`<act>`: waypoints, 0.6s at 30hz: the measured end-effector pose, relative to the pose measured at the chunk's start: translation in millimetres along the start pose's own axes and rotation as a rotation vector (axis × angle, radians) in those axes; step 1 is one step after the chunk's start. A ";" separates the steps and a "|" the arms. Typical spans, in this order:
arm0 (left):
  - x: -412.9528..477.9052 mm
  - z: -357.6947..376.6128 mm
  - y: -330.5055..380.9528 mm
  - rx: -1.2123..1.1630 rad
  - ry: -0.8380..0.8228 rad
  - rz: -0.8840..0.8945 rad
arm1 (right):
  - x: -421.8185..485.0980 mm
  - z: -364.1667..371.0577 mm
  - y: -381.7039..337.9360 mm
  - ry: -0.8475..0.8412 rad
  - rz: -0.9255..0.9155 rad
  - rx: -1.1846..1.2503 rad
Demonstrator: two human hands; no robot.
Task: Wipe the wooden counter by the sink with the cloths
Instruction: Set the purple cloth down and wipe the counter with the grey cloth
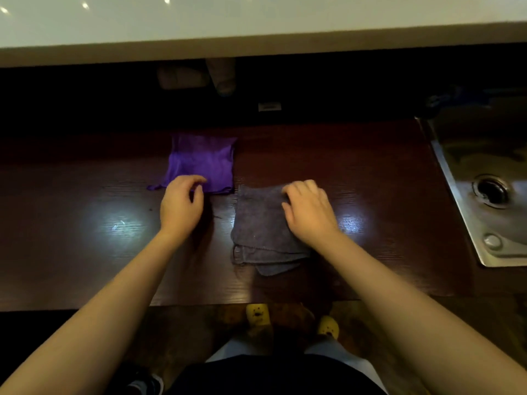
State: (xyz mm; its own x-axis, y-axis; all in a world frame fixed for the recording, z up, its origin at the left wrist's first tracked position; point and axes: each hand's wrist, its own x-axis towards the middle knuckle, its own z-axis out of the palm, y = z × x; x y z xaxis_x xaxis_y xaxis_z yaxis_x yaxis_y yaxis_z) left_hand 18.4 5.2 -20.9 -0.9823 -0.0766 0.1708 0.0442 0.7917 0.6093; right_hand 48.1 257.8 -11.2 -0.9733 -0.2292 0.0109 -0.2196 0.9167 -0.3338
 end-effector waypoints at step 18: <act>-57.6 16.5 -34.9 0.511 -0.238 0.009 | 12.5 57.7 -36.2 -0.062 -0.042 -0.135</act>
State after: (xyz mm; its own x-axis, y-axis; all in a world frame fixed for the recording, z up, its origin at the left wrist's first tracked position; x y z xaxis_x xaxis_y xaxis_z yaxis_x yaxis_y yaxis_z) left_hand 70.4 -8.1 -64.8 -0.9989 0.0239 -0.0413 0.0176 0.9892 0.1458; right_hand 47.8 202.9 -53.4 -0.9580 -0.2842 -0.0373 -0.2710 0.9405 -0.2049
